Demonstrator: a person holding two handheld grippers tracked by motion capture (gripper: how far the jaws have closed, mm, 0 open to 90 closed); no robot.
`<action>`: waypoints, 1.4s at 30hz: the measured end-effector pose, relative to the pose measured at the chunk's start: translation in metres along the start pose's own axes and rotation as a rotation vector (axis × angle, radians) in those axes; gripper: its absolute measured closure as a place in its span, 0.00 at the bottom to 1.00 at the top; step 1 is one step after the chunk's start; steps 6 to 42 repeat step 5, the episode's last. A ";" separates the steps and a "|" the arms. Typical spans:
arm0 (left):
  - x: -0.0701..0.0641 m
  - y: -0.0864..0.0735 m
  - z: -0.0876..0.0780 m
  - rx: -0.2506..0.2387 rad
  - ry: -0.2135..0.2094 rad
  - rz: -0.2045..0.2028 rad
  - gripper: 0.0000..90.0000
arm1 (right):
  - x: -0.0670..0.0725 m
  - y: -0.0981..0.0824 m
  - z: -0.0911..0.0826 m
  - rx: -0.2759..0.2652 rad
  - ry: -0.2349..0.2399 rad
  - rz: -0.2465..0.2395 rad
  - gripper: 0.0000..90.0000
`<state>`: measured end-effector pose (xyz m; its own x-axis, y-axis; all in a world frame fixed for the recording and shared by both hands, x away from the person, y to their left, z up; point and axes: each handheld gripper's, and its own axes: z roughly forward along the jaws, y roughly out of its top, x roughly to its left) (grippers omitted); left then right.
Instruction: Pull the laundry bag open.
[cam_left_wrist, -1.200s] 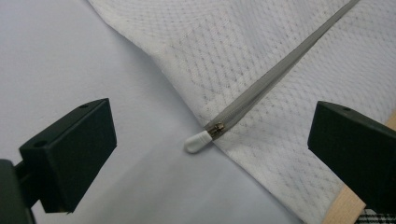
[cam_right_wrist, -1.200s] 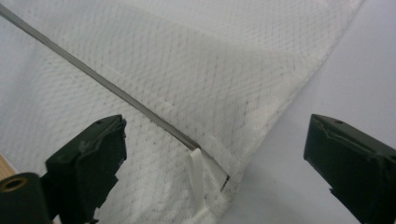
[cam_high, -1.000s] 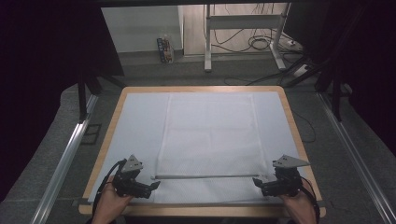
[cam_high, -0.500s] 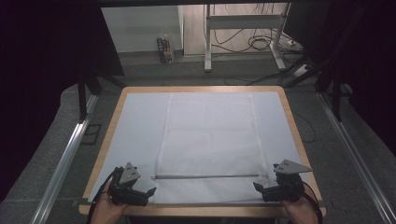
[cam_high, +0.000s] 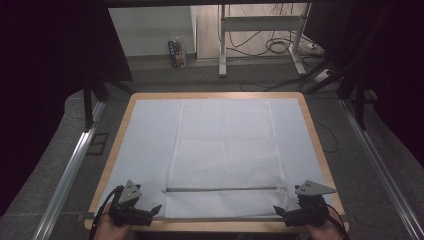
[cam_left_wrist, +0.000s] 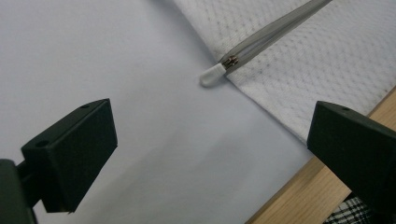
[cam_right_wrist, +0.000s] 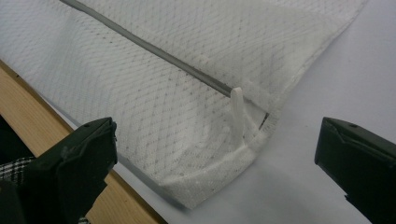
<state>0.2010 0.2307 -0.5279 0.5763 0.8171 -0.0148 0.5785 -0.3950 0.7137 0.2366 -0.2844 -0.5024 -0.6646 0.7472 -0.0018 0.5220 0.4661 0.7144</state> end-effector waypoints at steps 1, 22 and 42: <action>0.000 0.000 0.000 0.002 -0.002 -0.006 0.03 | 0.000 0.000 0.001 0.007 0.002 -0.002 0.00; 0.002 0.000 0.001 0.005 -0.009 -0.022 0.04 | 0.000 0.000 0.002 0.018 0.003 -0.008 0.00; 0.002 0.000 0.001 0.005 -0.009 -0.022 0.04 | 0.000 0.000 0.002 0.018 0.003 -0.008 0.00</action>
